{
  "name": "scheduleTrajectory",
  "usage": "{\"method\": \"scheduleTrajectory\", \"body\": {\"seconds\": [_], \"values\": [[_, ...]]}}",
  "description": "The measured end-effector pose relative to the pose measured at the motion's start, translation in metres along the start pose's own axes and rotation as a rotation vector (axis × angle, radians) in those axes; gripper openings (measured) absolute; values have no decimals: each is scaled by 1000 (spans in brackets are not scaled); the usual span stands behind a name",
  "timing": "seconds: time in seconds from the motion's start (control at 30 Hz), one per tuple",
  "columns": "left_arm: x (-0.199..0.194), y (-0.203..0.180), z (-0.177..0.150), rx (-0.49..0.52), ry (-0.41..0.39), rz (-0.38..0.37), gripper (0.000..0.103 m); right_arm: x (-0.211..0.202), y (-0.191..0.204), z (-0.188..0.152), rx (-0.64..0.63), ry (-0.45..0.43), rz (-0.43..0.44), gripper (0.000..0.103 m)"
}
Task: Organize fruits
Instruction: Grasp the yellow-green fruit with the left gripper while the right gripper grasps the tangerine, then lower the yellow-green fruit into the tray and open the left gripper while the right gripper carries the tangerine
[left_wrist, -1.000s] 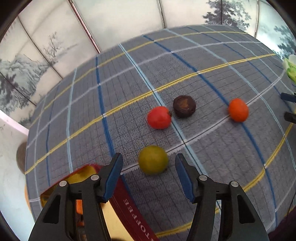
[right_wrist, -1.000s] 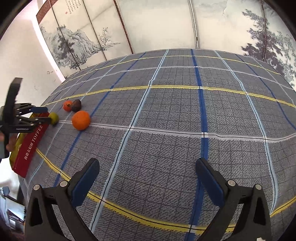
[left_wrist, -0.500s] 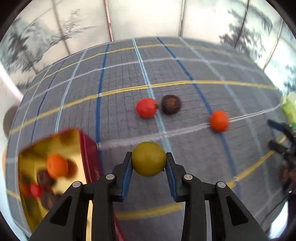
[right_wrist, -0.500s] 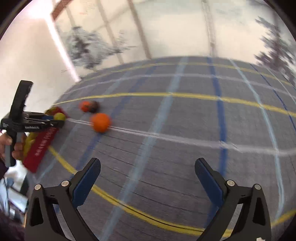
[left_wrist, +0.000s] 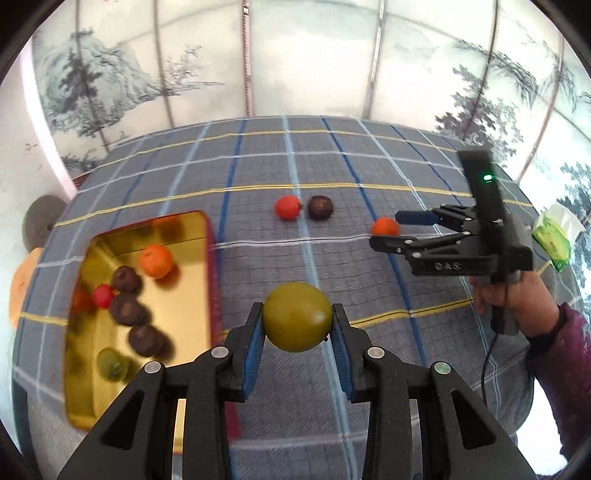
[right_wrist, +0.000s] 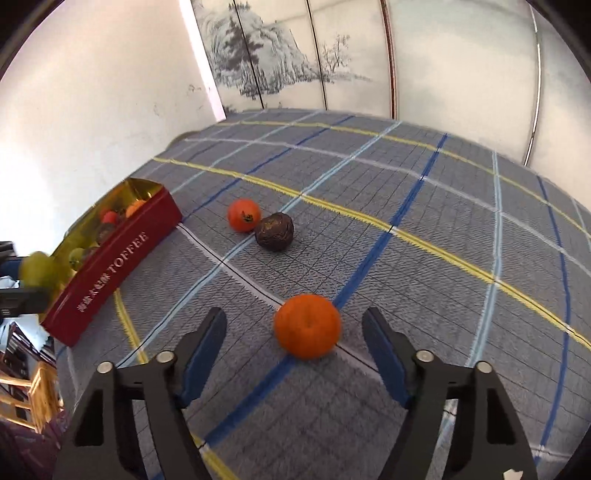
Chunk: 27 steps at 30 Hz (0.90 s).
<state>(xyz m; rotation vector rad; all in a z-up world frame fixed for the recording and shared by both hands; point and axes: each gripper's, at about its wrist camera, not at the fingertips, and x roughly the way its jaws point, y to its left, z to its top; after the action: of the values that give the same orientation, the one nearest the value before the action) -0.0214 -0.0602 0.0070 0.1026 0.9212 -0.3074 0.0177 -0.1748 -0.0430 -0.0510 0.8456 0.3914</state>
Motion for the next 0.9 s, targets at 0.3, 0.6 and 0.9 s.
{"method": "scheduleTrajectory", "body": {"seconds": [0.3,0.6,0.9], "values": [[-36,62,-33,-151,-21,92,36,-10,7,-12,29,-5,10,34],[-30,105,-69,-224,16,162,36,-48,23,-46,93,-82,-13,34],[-18,110,-74,-219,19,155,36,-43,29,-57,106,-64,-30,34]]}}
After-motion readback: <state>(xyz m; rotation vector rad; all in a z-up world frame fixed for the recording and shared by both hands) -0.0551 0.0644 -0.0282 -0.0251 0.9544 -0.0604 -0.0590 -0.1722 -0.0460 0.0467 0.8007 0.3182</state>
